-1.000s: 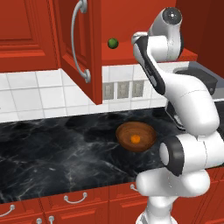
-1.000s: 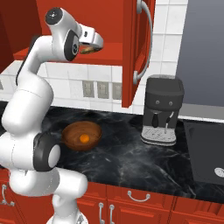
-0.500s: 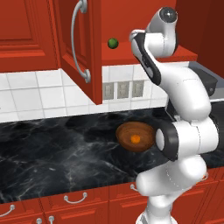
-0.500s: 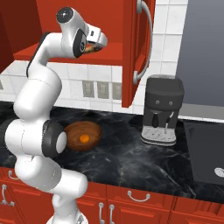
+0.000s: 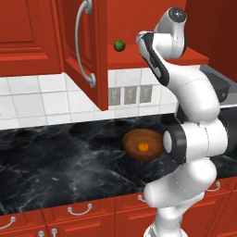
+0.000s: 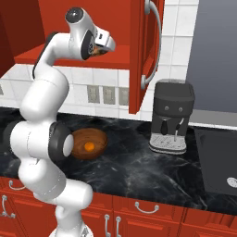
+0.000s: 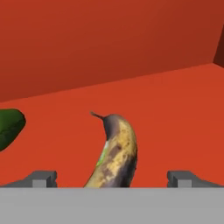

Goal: Open the cabinet. Pick the banana and tangerine from the cabinet and place them into the bowl. Then close the cabinet.

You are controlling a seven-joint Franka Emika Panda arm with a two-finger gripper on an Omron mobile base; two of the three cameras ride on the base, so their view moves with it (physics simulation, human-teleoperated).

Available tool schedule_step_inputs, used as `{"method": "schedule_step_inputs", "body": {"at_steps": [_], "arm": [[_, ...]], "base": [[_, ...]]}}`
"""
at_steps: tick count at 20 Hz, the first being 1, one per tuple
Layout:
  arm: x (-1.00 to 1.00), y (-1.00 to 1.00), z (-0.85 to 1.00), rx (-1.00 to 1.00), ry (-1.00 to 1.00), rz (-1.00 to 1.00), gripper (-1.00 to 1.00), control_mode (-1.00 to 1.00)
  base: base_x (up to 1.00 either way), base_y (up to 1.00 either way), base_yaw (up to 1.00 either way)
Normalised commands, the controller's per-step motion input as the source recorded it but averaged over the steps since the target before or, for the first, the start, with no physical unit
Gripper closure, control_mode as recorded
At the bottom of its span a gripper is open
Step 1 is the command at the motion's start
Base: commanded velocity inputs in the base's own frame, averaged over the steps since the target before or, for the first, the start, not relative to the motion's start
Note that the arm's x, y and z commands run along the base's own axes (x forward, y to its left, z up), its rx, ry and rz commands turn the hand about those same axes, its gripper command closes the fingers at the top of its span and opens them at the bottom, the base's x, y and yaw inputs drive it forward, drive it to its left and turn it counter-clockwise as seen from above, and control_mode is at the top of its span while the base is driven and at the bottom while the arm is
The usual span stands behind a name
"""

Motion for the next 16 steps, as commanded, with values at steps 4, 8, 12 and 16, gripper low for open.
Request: {"method": "schedule_step_inputs", "body": {"at_steps": [4, 8, 12, 16], "arm": [[0.12, 0.00, -0.23, 0.04, 0.06, 0.00, -1.00, -1.00], [0.21, 0.00, -0.21, 0.11, 0.01, 0.00, -1.00, -1.00], [0.29, 0.00, -0.12, 0.05, 0.00, 0.00, -1.00, -1.00], [0.31, 0.03, -0.22, 0.01, 0.00, 0.00, 1.00, -1.00]], "base": [[0.00, 0.00, 0.00], [0.00, 0.00, 0.00], [0.00, 0.00, 0.00], [0.00, 0.00, 0.00]]}}
